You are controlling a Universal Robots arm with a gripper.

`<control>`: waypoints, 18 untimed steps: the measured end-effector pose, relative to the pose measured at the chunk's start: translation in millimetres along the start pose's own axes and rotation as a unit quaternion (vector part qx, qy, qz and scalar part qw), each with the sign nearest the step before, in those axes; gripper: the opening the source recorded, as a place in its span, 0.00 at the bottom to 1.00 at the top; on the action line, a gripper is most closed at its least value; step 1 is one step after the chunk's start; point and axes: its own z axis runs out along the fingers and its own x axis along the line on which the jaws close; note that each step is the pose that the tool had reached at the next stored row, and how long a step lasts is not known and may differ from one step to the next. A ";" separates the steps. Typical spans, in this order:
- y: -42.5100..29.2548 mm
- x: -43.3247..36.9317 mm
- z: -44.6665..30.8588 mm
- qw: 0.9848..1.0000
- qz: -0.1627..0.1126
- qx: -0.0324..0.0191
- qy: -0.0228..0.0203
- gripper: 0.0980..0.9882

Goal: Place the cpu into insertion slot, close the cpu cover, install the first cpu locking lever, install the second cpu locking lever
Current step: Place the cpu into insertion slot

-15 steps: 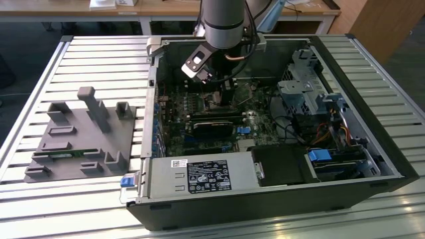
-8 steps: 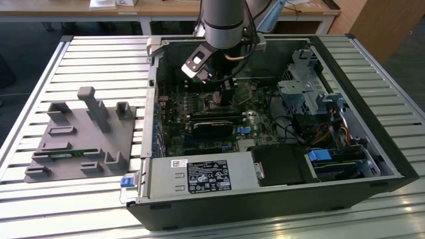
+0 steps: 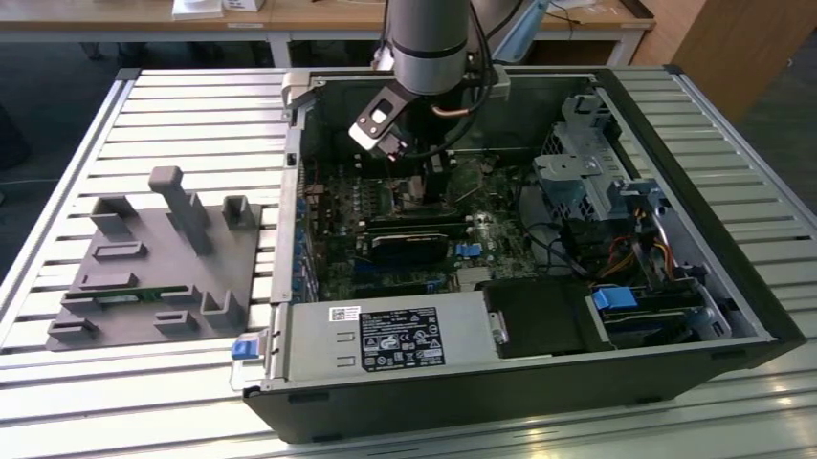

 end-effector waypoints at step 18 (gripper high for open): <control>-0.4 3.6 4.2 1.000 0.000 0.000 0.000 0.50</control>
